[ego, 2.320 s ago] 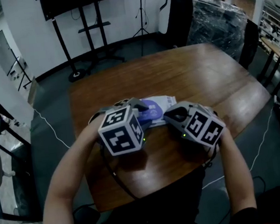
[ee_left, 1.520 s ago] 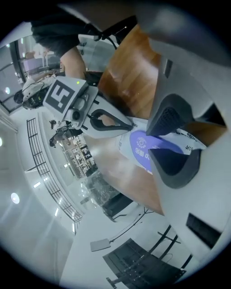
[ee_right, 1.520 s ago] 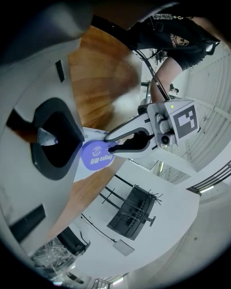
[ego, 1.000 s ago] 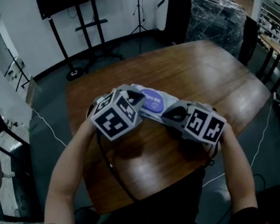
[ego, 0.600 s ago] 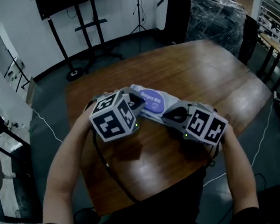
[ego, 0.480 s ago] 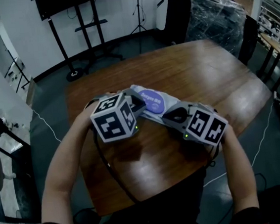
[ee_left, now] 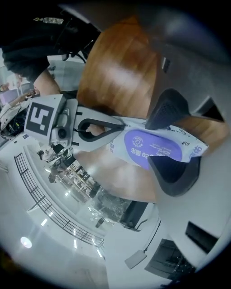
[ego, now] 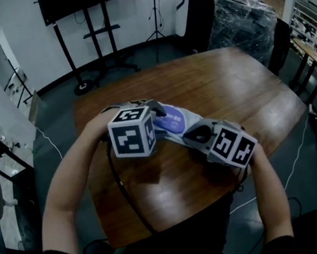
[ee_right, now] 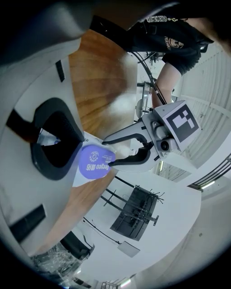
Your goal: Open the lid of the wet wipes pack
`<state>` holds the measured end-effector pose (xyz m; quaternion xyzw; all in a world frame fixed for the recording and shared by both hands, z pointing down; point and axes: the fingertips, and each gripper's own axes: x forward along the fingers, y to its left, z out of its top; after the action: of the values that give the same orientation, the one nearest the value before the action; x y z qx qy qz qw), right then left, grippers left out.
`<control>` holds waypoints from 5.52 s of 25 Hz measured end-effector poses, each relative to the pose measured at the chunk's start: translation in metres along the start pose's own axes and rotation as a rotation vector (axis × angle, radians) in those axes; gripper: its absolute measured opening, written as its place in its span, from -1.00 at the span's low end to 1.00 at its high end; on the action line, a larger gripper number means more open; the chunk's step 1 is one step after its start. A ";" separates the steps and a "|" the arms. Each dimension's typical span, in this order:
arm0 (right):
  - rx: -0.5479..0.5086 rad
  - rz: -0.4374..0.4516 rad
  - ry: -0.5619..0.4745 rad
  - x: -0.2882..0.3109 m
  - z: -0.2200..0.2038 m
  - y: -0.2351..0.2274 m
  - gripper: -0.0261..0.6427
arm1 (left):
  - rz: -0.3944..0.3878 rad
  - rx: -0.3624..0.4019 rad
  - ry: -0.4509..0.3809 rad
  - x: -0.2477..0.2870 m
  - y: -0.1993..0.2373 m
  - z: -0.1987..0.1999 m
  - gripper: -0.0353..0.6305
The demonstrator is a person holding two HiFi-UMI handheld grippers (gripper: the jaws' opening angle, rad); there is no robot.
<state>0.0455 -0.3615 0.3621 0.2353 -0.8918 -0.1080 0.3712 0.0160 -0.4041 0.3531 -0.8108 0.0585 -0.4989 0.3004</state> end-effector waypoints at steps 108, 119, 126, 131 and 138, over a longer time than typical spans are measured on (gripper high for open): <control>0.071 0.104 -0.035 -0.006 -0.005 -0.002 -0.89 | 0.122 -0.347 -0.243 0.066 0.102 -0.004 -0.87; 0.139 -0.056 -0.191 -0.031 0.016 -0.014 -0.89 | 0.315 -0.417 -0.336 0.003 0.105 0.015 -0.87; 0.297 -0.332 -0.403 -0.067 0.053 -0.035 -0.89 | 0.454 -0.556 -0.437 -0.048 0.081 0.020 -0.87; 0.368 -0.410 -0.516 -0.088 0.070 -0.031 -0.89 | 0.533 -0.616 -0.466 -0.074 0.058 0.022 -0.87; 0.349 -0.470 -0.556 -0.099 0.077 -0.010 -0.89 | 0.531 -0.780 -0.613 -0.100 0.031 0.030 -0.87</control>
<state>0.0546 -0.3196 0.2440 0.4540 -0.8851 -0.0962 0.0353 -0.0018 -0.3771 0.2488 -0.9272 0.3505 -0.0893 0.0968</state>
